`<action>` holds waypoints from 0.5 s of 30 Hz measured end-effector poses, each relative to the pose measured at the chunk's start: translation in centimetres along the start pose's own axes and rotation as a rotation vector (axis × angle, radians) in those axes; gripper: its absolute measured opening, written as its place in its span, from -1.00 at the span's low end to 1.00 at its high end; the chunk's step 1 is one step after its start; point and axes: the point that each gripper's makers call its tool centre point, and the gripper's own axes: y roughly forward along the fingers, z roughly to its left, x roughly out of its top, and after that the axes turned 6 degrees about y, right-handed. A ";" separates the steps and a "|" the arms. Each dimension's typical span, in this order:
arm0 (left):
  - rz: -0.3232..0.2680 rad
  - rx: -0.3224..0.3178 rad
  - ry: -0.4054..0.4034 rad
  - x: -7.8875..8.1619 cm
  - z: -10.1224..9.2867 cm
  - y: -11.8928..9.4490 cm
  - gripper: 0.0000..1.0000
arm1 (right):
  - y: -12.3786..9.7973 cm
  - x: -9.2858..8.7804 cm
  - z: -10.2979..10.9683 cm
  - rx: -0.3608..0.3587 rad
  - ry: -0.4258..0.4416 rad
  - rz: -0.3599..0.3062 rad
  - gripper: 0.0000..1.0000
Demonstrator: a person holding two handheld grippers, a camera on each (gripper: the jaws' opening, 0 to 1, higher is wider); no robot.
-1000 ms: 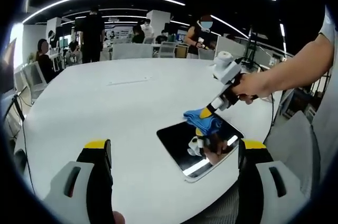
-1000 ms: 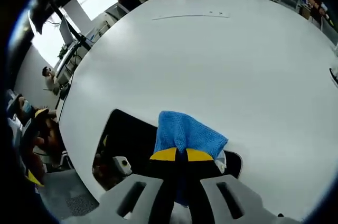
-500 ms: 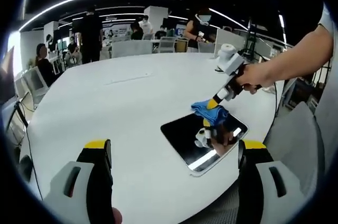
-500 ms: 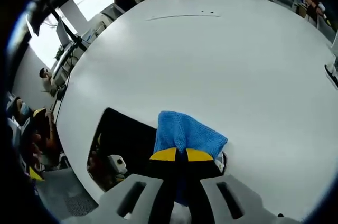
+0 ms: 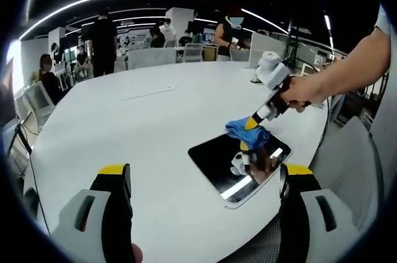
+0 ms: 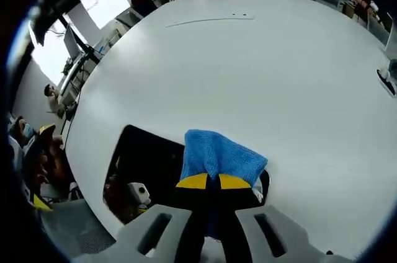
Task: Wipe the mirror surface with the cleaning cloth until all visible marks leave the cleaned area.
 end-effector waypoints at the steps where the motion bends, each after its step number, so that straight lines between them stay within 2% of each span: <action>1: -0.001 -0.001 -0.001 0.0 0.0 0.0 0.98 | -0.1 -0.1 0.0 0.000 0.000 -0.003 -1.00; 15: -0.018 -0.019 0.000 0.6 -0.8 0.1 0.98 | -1.2 -2.7 0.8 0.015 0.024 -0.025 -1.00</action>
